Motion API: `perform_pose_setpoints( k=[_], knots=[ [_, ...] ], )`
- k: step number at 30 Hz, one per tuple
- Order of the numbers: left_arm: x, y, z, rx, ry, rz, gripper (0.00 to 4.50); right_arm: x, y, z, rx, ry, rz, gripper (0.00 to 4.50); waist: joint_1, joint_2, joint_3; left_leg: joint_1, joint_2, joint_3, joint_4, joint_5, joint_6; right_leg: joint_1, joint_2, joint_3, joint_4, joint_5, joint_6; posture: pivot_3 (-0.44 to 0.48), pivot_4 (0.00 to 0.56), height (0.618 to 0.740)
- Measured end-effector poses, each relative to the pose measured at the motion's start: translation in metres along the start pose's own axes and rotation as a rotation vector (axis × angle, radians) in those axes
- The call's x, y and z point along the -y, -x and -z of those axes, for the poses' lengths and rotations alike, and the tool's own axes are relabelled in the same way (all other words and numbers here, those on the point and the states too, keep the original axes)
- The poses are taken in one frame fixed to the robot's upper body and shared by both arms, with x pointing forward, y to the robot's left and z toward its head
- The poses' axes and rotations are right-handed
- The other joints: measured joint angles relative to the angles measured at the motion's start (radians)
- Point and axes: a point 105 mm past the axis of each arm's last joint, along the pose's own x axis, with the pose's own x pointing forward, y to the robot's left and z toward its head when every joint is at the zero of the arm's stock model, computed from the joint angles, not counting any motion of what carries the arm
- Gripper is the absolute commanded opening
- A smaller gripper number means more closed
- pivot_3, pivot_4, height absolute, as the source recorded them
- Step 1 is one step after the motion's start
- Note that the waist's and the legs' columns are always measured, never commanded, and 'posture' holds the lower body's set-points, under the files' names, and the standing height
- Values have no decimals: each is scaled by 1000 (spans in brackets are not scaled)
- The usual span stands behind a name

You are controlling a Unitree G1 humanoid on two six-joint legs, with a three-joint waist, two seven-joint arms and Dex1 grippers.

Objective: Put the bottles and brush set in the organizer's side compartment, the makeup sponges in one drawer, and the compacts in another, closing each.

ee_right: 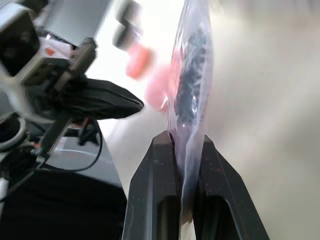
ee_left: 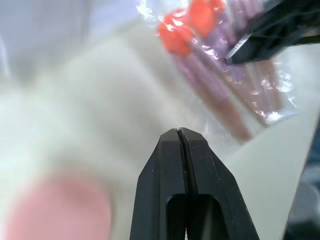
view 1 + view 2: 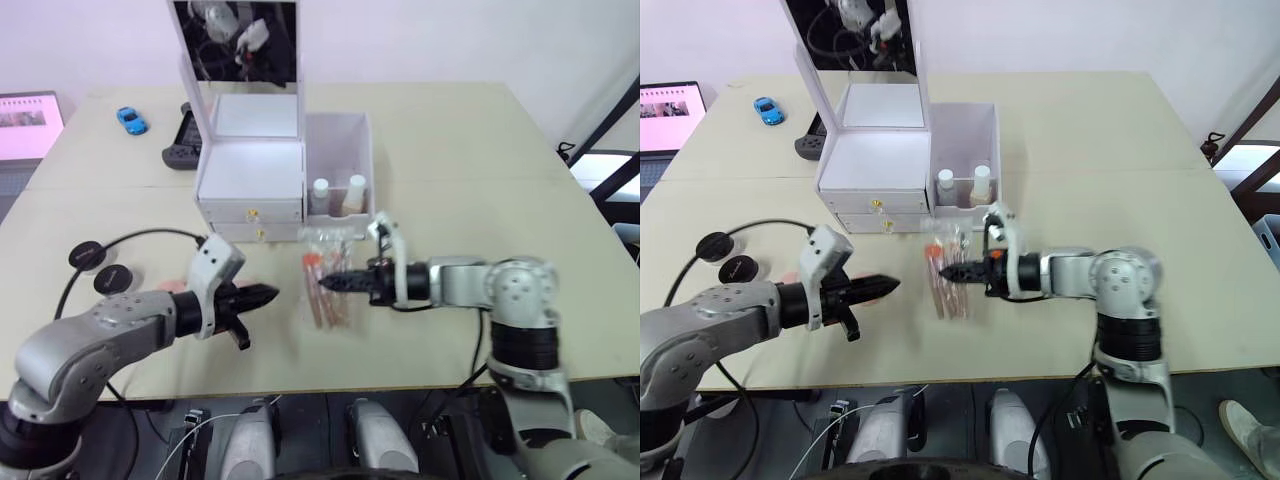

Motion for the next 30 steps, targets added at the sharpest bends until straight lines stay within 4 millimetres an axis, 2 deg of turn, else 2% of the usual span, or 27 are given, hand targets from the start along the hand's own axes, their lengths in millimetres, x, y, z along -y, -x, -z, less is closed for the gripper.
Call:
perform_pose_setpoints(
  k=[2,6,12,15,20,23,27,30],
  knots=[
    [2,4,0,25,-11,15,0,-7,4,-15,39,101,-35,84,2,0,1,0,0,-1,1,0,1,0,1,-1,1,0,0,0,150,737],
    [5,14,-7,113,-22,48,0,-17,15,-68,154,373,-76,84,1,1,3,1,0,-1,6,0,1,2,2,-1,2,0,0,0,150,737],
    [10,24,-22,256,34,88,0,16,8,-141,227,667,-59,84,0,1,4,1,0,2,8,0,1,3,1,1,1,2,3,0,150,737],
    [12,26,-23,272,75,104,0,40,3,-161,228,783,19,84,1,1,5,1,0,2,7,0,1,3,1,1,2,4,7,0,150,737],
    [12,27,-19,271,125,89,0,74,-10,-166,190,882,132,84,0,3,7,1,0,2,5,0,1,2,1,0,3,5,9,0,150,737],
    [10,27,-19,275,136,69,0,86,-15,-158,146,915,183,84,0,3,7,1,0,2,5,1,0,2,1,0,4,5,9,0,150,737],
    [10,31,-16,265,155,35,0,108,-11,-142,88,872,260,84,0,3,7,1,0,2,6,3,-3,2,0,0,4,5,8,0,150,737],
    [14,31,-16,251,148,40,0,113,-15,-135,83,848,272,84,-2,4,8,2,0,2,6,4,-5,3,1,0,5,6,7,0,150,737]
  ],
)
